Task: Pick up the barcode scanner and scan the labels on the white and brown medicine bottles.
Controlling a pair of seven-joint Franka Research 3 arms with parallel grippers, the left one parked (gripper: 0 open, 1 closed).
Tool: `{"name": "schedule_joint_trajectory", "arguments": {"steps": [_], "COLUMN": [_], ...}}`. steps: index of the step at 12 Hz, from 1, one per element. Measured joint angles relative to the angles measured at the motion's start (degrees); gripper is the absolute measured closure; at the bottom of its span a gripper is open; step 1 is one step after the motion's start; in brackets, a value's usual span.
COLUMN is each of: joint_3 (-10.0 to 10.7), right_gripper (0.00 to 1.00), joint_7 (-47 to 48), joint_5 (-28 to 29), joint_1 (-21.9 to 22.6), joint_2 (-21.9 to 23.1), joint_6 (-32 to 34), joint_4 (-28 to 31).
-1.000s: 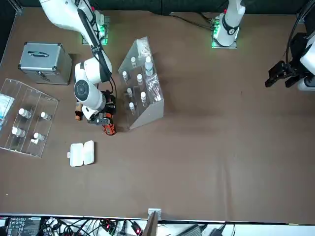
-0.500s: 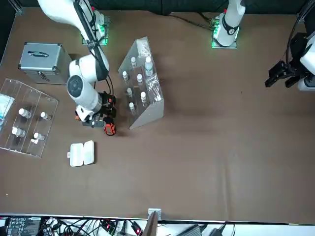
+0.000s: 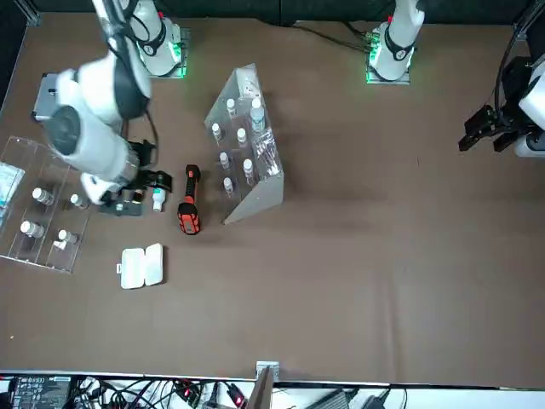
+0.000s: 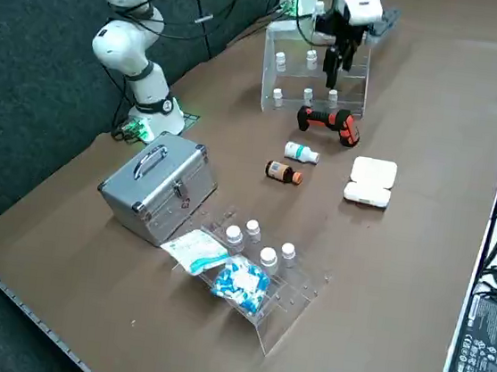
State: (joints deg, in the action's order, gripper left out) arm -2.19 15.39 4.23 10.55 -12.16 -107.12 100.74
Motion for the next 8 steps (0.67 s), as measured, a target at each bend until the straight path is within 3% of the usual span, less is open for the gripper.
{"name": "schedule_joint_trajectory", "arguments": {"steps": [8], "joint_3": [0.32], "right_gripper": [0.0], "joint_7": [-7.63], "joint_5": [0.03], "joint_1": [-7.74], "joint_2": [4.54], "joint_6": [16.11], "joint_4": [-13.76]}}
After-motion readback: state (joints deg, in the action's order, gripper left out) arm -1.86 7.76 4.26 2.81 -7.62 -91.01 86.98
